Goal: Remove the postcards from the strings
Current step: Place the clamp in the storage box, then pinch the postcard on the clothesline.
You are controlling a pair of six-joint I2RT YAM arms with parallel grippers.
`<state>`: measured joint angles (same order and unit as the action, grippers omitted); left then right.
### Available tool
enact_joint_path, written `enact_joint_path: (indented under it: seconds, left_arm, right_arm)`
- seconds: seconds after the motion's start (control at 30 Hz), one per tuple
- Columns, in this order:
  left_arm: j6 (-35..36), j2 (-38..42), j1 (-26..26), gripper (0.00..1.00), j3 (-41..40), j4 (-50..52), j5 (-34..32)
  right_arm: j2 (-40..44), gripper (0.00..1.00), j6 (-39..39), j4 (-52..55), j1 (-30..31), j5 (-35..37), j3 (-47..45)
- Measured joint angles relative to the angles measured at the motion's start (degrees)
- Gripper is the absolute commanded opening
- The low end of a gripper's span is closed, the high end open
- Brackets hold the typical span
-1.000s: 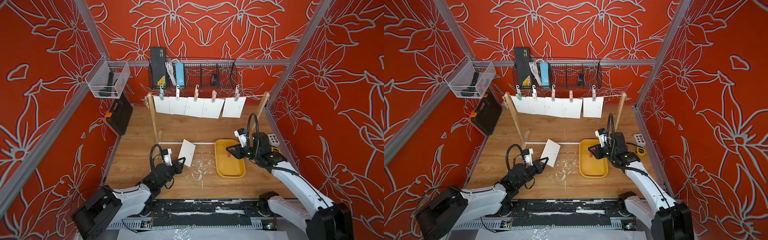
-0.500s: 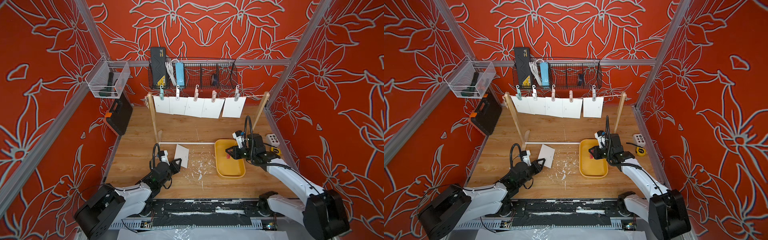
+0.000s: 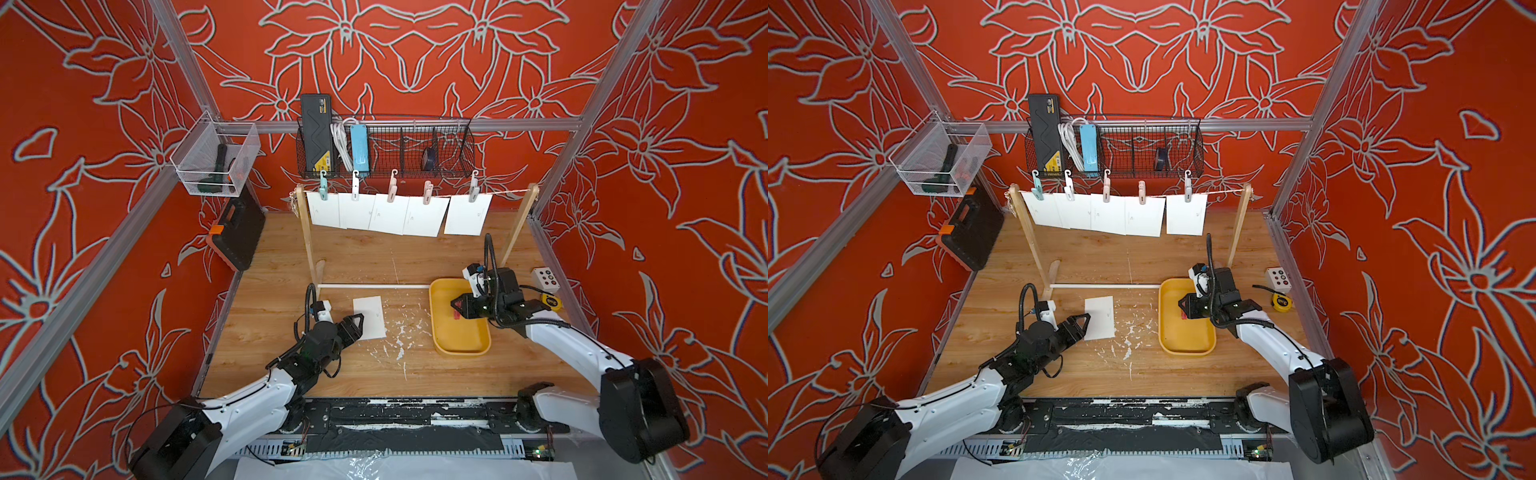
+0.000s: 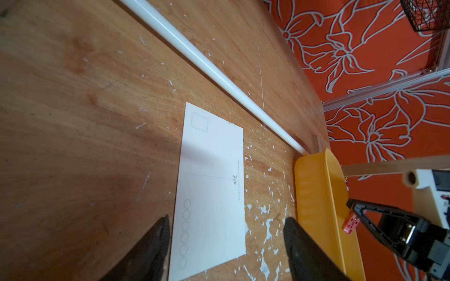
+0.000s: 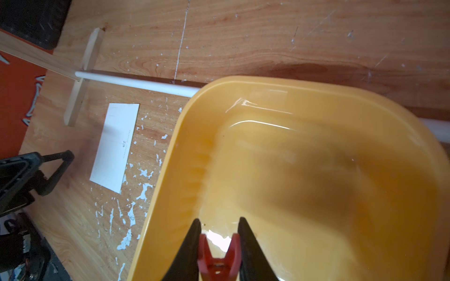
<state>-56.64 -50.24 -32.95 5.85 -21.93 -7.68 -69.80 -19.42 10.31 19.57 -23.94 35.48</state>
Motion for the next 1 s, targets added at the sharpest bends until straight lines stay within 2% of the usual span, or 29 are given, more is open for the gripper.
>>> enact_joint_path:
  seconds: [0.3, 0.4, 0.5, 0.77, 1.0]
  left_arm:
    - [3.3, 1.0, 0.0, 0.7, 2.1, 3.3, 2.1]
    - [5.1, 0.9, 0.0, 0.67, 2.7, 2.4, 3.5]
    - [6.8, 0.7, 0.0, 0.69, 3.6, 0.9, 4.9]
    - [8.5, 0.2, -0.6, 0.72, 4.0, -5.9, 9.2]
    - [9.5, -3.2, -4.5, 0.8, 5.4, -14.9, 12.9]
  right_arm:
    - [-2.5, 0.46, -0.7, 0.0, 1.5, 2.8, 0.0]
    - [-2.7, 0.48, -0.7, 0.2, 1.9, 3.3, 0.0]
    - [-1.9, 0.5, -0.6, 0.7, 2.0, 3.6, 0.0]
    - [8.8, 0.62, 0.9, 4.9, 2.1, 3.7, 0.9]
    - [17.9, 0.72, 3.3, 11.9, 2.2, 3.2, 8.6]
